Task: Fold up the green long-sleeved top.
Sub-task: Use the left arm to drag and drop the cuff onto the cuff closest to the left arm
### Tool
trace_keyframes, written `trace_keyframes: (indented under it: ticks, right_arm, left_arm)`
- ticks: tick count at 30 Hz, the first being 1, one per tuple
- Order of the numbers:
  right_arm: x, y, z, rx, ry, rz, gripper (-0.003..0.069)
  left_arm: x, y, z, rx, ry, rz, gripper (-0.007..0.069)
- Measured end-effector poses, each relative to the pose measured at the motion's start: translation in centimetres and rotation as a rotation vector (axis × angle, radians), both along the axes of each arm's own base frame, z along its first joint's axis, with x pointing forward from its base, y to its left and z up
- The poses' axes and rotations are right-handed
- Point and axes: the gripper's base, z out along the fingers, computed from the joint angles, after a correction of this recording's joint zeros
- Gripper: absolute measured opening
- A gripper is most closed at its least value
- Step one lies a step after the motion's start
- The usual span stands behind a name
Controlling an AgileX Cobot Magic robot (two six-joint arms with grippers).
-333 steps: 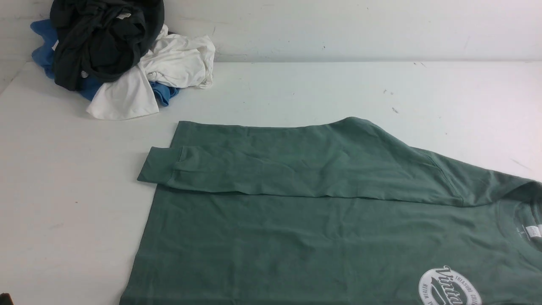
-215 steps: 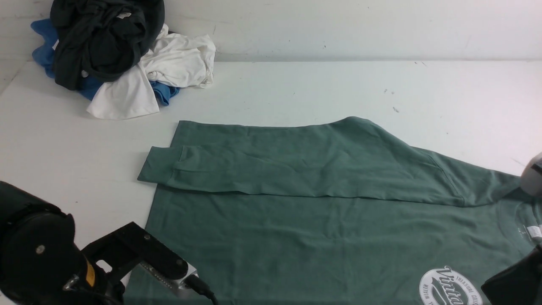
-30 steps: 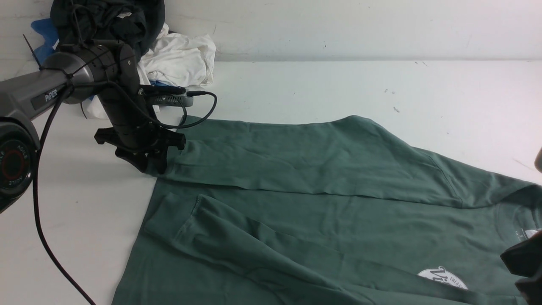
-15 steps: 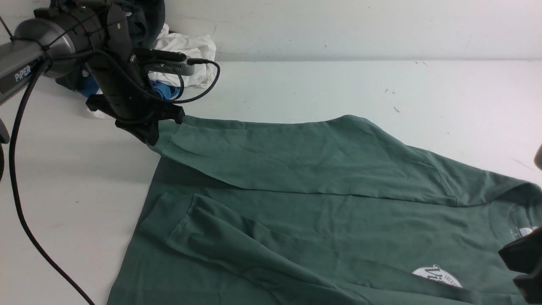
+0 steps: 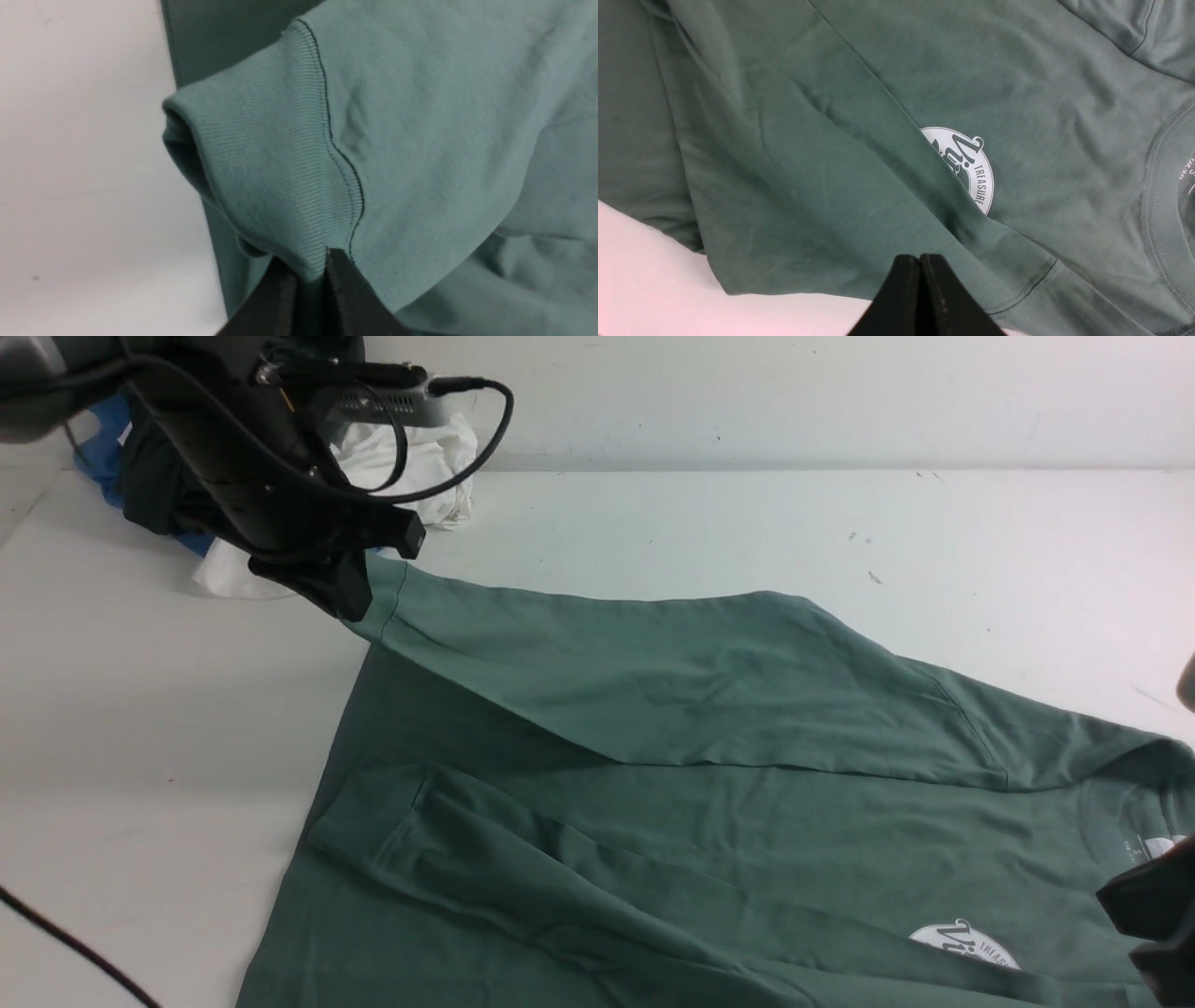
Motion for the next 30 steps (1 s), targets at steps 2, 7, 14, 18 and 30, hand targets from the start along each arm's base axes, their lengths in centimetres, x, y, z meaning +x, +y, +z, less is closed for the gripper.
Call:
trace_keyframes:
  ticks: [2,7,14,18,30]
  right_arm:
    - [-0.1,0.1,0.0,0.016,0.006,0.000,-0.0015]
    - [-0.5,0.9,0.1,0.011,-0.001,0.060,-0.0015]
    - [-1.7,2.3,0.2,-0.082,-0.044,0.211,-0.0015]
    - [-1.7,2.2,0.1,-0.129,-0.053,0.178,-0.0015]
    - [-1.8,2.0,-0.5,-0.163,0.032,0.127,-0.0015]
  left_arm:
    - [-2.6,0.2,0.7,-0.026,0.016,0.001,0.0024]
    - [-7.4,1.0,-1.0,-0.033,0.105,0.036,0.0024]
    - [-10.6,1.7,-6.1,-0.023,0.189,0.111,0.0024]
    - [-11.5,2.0,-9.5,-0.008,0.212,0.137,0.0025]
    - [-11.2,2.0,-12.2,0.039,0.214,0.002,0.0314]
